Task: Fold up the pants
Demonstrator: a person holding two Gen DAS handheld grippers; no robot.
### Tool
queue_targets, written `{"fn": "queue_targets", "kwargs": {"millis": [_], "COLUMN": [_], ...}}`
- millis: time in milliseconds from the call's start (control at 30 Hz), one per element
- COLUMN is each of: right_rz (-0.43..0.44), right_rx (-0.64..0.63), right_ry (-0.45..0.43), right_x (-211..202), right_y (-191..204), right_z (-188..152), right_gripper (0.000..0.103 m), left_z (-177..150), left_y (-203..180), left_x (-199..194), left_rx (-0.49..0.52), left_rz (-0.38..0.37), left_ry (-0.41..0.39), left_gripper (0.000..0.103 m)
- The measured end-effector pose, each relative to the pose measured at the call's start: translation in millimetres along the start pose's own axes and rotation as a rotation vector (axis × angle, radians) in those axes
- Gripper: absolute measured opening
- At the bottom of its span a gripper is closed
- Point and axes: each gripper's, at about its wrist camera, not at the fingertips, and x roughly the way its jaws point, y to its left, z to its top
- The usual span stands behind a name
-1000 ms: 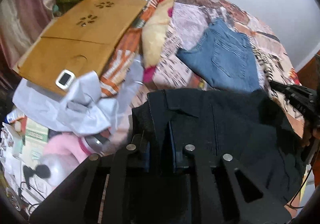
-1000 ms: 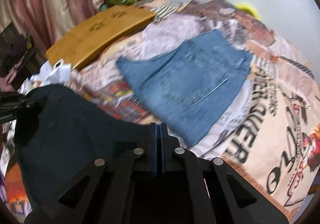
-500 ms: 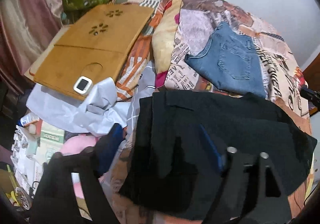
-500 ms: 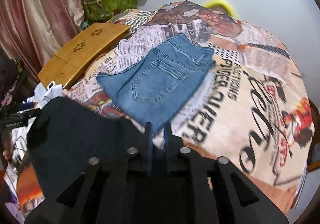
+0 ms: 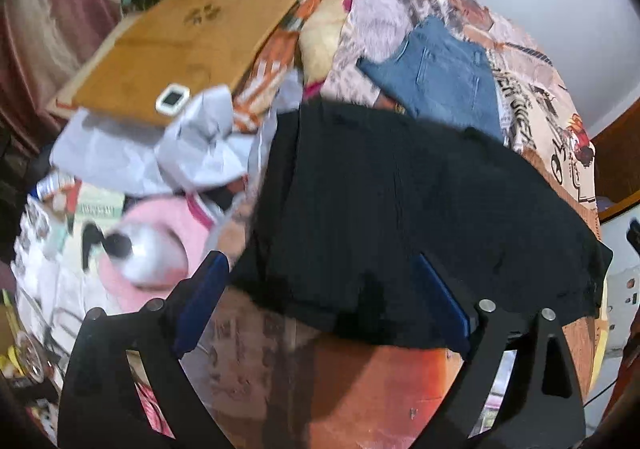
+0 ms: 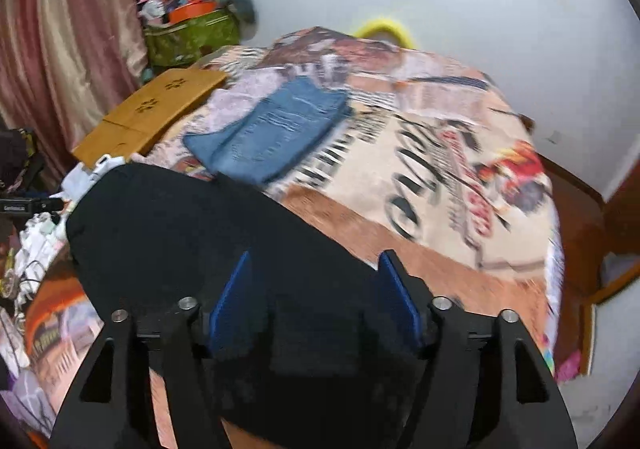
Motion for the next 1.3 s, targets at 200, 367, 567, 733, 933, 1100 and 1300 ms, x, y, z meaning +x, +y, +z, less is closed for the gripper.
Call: {"fn": "queue_targets", "kwargs": {"millis": [200,367,567,733,933,1100,1300], "right_rz": [-0.103,-0.155,-0.192,-0.154,-0.141,-0.130,-0.161], "right_rx": [0.158,0.336,0.540,0.693,0.740,0.770,0.791], "right_ry": [0.031,0.077,0.103,0.135,0.136,0.097,0.078], "right_x": [-20,-37,-51,-43,-25,-18,-18], "right_y": [-49,-86,-121,-146,-156,-158,-160], "right_z": [-53,-98,-148,-175,-183,-181,-181], "right_gripper": [0.066,0.066,0.066,0.066,0.066,0.063,0.049], "left_z": [-19,-24,-22,-19,-19,-17,-17], "left_y": [-2,-7,-12,-6,1,-1,-11], "left_x": [20,38,50,49,45,44,43], "left_rx": [-0.063,-0.110,-0.146,-0.172,-0.191,-0.160,-0.095], "left_rz": [-0.089,-0.167,-0.189,-0.186,-0.134,-0.051,0.024], "left_ry": [0.089,0.154,0.159,0.105,0.065,0.035,0.003], "left_gripper": [0.094,0.094,0.094,0.088,0.064,0.037,0.028]}}
